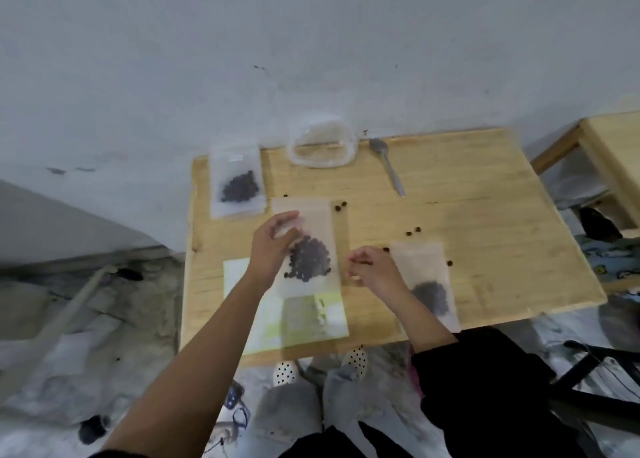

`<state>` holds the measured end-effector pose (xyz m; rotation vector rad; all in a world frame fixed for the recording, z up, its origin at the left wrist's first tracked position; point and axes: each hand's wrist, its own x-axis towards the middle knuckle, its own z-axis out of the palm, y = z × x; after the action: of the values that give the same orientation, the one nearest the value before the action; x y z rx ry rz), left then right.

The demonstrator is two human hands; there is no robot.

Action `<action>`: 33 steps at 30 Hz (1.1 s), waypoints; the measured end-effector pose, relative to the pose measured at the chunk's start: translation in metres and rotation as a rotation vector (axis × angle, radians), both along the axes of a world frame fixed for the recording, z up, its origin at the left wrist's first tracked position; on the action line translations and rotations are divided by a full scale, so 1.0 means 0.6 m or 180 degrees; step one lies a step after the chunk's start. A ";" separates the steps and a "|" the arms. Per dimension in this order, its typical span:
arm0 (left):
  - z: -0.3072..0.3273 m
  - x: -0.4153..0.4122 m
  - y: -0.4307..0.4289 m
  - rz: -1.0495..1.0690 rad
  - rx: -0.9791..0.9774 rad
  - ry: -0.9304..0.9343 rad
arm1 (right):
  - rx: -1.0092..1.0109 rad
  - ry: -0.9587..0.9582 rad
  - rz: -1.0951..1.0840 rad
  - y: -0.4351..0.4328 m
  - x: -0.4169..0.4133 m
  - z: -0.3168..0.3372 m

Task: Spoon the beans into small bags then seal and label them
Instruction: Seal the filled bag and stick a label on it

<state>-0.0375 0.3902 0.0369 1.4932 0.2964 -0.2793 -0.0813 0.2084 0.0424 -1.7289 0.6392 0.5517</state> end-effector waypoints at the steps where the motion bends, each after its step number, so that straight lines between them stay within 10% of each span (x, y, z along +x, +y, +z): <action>1: -0.004 -0.002 0.025 0.0149 -0.0009 0.0026 | -0.0355 0.0099 0.0537 0.015 -0.006 -0.012; 11: -0.018 -0.026 0.113 0.0801 -0.0379 0.0242 | -0.1226 -0.0174 0.1809 0.086 -0.024 -0.051; 19: 0.020 -0.013 0.104 0.0504 -0.0512 0.0087 | -0.0665 -0.0924 -0.0256 0.102 0.052 0.021; 33: 0.110 0.019 0.081 -0.0014 -0.0671 -0.0394 | -0.0627 -0.1870 0.0313 0.178 0.139 0.149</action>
<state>-0.0261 0.4388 0.1030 1.2969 0.1591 -0.2135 0.0020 0.3154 0.1318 -1.9915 0.1930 0.0286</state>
